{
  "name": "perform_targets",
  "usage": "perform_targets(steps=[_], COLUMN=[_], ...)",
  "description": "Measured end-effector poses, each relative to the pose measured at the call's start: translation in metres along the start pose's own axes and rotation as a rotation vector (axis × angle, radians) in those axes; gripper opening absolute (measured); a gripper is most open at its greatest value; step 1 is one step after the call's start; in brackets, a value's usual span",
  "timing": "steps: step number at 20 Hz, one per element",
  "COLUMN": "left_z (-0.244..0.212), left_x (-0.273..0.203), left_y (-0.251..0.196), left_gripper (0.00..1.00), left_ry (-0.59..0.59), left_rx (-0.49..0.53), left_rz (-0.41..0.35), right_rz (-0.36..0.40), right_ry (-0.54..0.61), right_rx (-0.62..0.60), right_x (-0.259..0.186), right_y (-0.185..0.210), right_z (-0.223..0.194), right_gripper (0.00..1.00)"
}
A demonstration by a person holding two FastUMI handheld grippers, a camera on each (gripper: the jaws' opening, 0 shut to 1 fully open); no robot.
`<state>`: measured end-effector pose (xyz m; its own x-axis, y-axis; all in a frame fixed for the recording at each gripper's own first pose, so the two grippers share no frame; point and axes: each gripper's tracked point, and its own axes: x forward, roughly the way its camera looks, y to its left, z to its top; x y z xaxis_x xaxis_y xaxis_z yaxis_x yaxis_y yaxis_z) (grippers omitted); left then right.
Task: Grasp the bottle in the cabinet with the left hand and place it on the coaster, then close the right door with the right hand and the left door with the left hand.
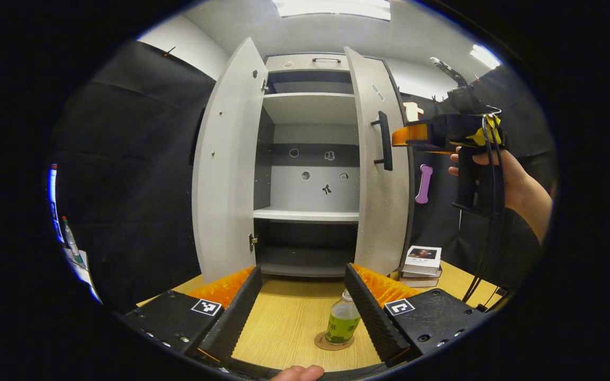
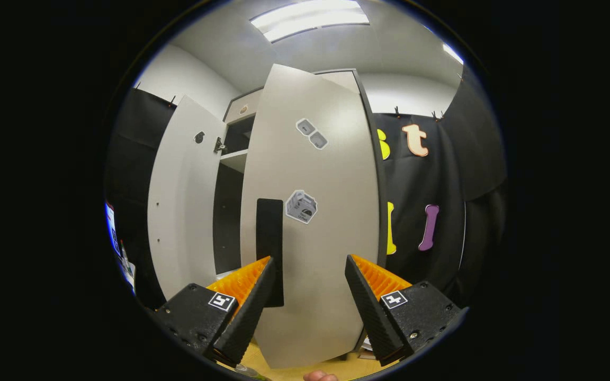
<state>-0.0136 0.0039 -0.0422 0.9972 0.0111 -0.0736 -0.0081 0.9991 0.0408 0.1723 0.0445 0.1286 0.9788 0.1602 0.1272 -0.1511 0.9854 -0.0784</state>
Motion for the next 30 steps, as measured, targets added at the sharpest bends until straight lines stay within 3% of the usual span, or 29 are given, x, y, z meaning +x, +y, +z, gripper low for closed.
perform_targets(steps=[7,8,9,14,16,19,20,21,26,30], left_z=[0.012,0.013,0.016,0.021,0.022,0.024,0.024,0.026,0.037,0.065], left_x=[0.007,0.009,0.010,0.011,0.008,0.007,0.007,0.007,0.006,0.009], left_y=[-0.003,-0.006,-0.010,-0.020,-0.025,-0.026,-0.028,-0.027,-0.008,0.052], left_gripper=[0.95,0.99,0.95,0.99,0.95,0.99,0.95,0.99,0.95,0.96], left_ry=[-0.013,-0.015,-0.019,-0.025,-0.023,-0.023,-0.024,-0.028,-0.043,-0.025], left_rx=[0.011,0.013,0.015,0.007,-0.001,0.014,0.019,0.025,0.013,-0.015], left_rz=[-0.026,-0.036,-0.049,-0.071,-0.080,-0.088,-0.091,-0.089,-0.044,0.079], right_rz=[-0.057,-0.066,-0.066,-0.043,-0.073,-0.083,-0.085,-0.089,-0.158,-0.125], right_ry=[-0.032,-0.042,-0.029,-0.004,0.007,0.062,0.074,0.080,0.107,0.175], right_rx=[-0.035,-0.048,-0.056,0.001,-0.008,0.008,0.019,0.032,0.030,0.044], right_x=[-0.053,-0.051,-0.048,-0.047,-0.059,-0.087,-0.097,-0.107,-0.162,-0.191], right_y=[-0.020,-0.021,-0.020,-0.011,-0.018,-0.020,-0.020,-0.020,-0.024,-0.012], right_z=[-0.002,0.000,-0.004,-0.009,-0.022,-0.055,-0.064,-0.073,-0.124,-0.149], right_gripper=[0.82,0.82,0.82,0.82,0.82,0.82,0.82,0.82,0.82,0.82])
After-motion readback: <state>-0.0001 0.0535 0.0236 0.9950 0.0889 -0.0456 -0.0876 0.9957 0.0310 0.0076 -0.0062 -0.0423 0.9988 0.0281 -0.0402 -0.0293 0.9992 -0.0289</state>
